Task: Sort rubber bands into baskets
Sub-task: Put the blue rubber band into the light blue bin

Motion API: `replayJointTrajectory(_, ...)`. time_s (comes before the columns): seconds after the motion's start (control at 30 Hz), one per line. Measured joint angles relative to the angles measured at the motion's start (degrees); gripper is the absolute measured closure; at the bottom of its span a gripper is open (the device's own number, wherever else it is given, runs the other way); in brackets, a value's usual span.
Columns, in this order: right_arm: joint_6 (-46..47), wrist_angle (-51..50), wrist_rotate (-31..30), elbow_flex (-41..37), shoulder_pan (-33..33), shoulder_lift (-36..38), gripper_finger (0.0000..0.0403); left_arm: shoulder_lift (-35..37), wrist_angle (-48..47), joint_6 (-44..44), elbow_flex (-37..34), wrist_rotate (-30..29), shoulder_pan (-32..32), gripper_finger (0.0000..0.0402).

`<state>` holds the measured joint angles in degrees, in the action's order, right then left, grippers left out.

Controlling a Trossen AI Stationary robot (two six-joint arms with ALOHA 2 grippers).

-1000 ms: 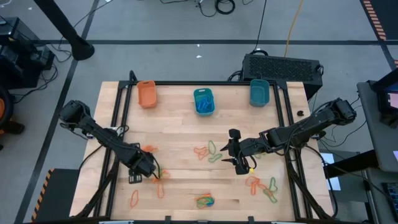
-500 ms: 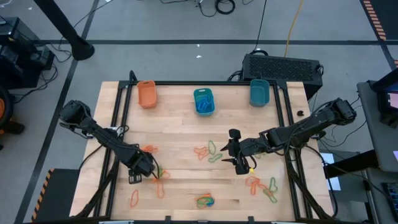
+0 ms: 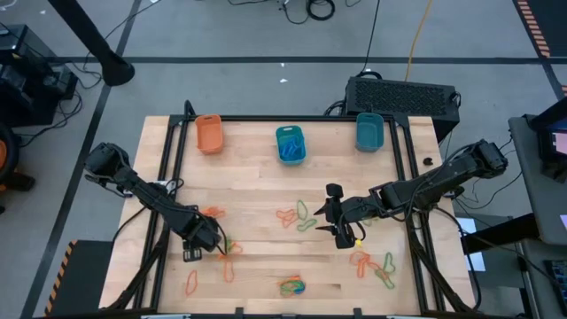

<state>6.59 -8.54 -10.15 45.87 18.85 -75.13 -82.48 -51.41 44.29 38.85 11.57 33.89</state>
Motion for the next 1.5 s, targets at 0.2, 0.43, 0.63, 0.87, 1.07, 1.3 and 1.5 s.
replayJointTrajectory(0.2,0.0,0.0,0.0,0.0,0.0,0.0,0.0211,0.0,0.1,0.0,0.0,0.1,0.0,0.0289)
replayJointTrajectory(0.43,0.0,0.0,0.0,0.0,0.0,0.0,0.0211,0.2,6.3,0.1,-3.1,2.5,-0.1,0.0336)
replayJointTrajectory(0.63,0.0,0.0,0.0,0.0,0.0,0.0,0.0211,0.4,-1.0,-1.3,-0.2,2.8,0.0,0.0394)
replayJointTrajectory(0.87,0.0,0.4,-0.1,0.0,0.0,0.0,0.0211,0.7,-8.9,-3.3,5.8,1.9,-0.2,0.0398)
replayJointTrajectory(1.07,0.0,0.7,-0.1,0.0,0.0,0.0,0.0211,0.7,-12.6,-3.5,10.8,-4.6,-1.0,0.0399)
replayJointTrajectory(1.3,0.0,0.6,-0.1,0.0,0.0,0.0,0.0211,0.7,-11.8,-9.4,16.1,-14.3,-3.9,0.04)
replayJointTrajectory(1.5,0.1,0.6,-0.2,0.0,0.0,0.0,0.0211,0.8,1.6,-22.5,17.9,-26.7,-11.0,0.04)
